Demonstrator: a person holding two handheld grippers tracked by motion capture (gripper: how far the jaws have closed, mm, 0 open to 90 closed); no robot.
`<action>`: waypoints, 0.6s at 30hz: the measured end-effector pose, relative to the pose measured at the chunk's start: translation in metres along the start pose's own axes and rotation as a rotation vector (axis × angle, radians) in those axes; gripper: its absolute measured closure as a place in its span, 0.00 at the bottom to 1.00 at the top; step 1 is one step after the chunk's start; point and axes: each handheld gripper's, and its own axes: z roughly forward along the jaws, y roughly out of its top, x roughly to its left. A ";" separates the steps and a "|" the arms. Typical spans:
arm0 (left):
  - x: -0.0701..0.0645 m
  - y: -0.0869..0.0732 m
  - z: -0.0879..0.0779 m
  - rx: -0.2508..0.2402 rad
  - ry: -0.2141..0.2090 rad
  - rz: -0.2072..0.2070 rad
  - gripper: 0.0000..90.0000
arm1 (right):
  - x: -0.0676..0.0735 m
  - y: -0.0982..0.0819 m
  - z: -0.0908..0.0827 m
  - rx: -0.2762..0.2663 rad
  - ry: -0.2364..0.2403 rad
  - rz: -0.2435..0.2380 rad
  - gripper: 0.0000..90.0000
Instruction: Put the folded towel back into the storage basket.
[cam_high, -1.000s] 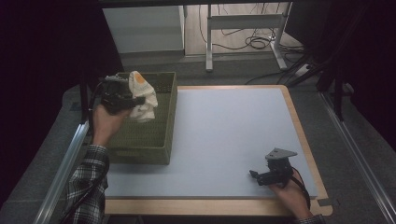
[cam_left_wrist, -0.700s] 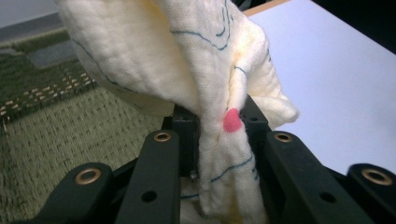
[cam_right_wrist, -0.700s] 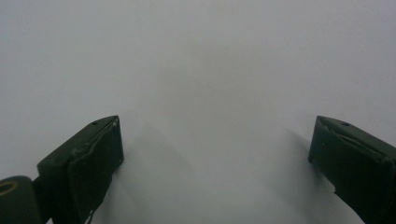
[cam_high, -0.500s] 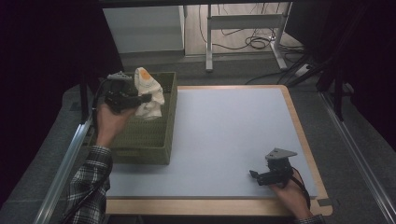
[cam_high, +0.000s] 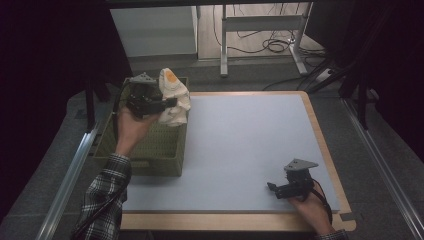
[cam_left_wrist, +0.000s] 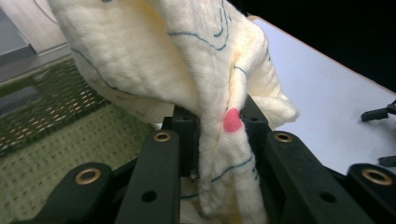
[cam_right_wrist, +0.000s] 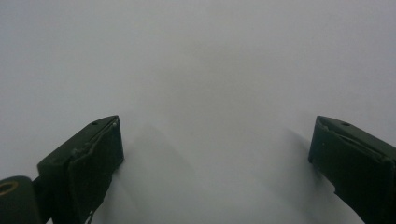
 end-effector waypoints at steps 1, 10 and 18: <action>-0.003 0.001 0.003 -0.002 -0.006 0.005 0.83 | 0.000 0.000 0.000 0.000 0.000 -0.001 0.03; -0.024 0.009 0.025 -0.014 -0.047 0.040 0.83 | 0.000 0.000 0.000 0.001 0.001 0.002 0.03; -0.048 0.015 0.050 -0.002 -0.098 0.076 0.83 | 0.000 0.000 0.000 0.001 0.001 0.001 0.03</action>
